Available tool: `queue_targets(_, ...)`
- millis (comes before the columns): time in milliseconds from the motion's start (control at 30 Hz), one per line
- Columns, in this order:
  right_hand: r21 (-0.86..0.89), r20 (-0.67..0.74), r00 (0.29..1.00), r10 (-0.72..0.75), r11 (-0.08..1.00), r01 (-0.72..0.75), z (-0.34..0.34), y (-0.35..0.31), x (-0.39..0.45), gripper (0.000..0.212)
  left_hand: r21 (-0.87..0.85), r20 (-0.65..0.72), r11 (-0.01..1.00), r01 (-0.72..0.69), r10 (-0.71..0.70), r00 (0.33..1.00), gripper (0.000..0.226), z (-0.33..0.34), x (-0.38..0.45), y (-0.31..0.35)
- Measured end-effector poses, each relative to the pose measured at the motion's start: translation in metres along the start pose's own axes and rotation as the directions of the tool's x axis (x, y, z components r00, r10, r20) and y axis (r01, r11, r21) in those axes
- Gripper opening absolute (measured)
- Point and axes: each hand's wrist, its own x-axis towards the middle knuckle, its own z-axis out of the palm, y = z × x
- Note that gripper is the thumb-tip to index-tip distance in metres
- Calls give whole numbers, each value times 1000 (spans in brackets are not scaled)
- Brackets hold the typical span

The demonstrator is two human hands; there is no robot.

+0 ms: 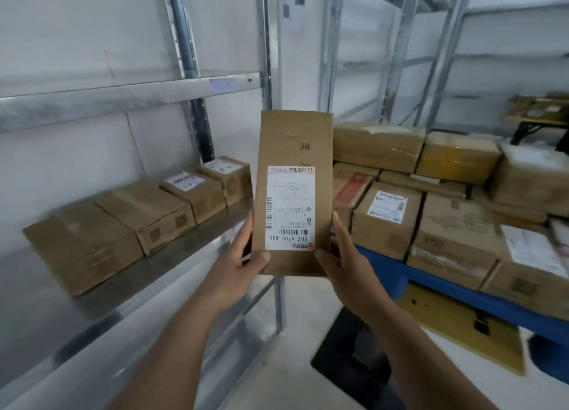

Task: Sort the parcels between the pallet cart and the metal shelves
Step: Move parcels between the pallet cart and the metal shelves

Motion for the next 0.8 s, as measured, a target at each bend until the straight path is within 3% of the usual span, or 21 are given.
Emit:
queue_targets(200, 2, -158, 985, 64, 998, -65, -39, 14, 32, 69, 18, 176, 998, -67, 62, 982, 67, 20, 77, 27)
queue_targets(400, 14, -288, 942, 173, 984, -176, -61, 28, 82, 64, 13, 199, 990, -138, 133, 971, 63, 39, 154, 35)
queue_targets(533, -3, -296, 933, 206, 976, -217, -67, 37, 113, 68, -32, 200, 992, -119, 123, 972, 61, 48, 197, 28)
queue_targets(800, -73, -324, 908, 264, 950, -302, -63, 60, 158, 89, 121, 267, 980, -156, 119, 956, 70, 46, 254, 5)
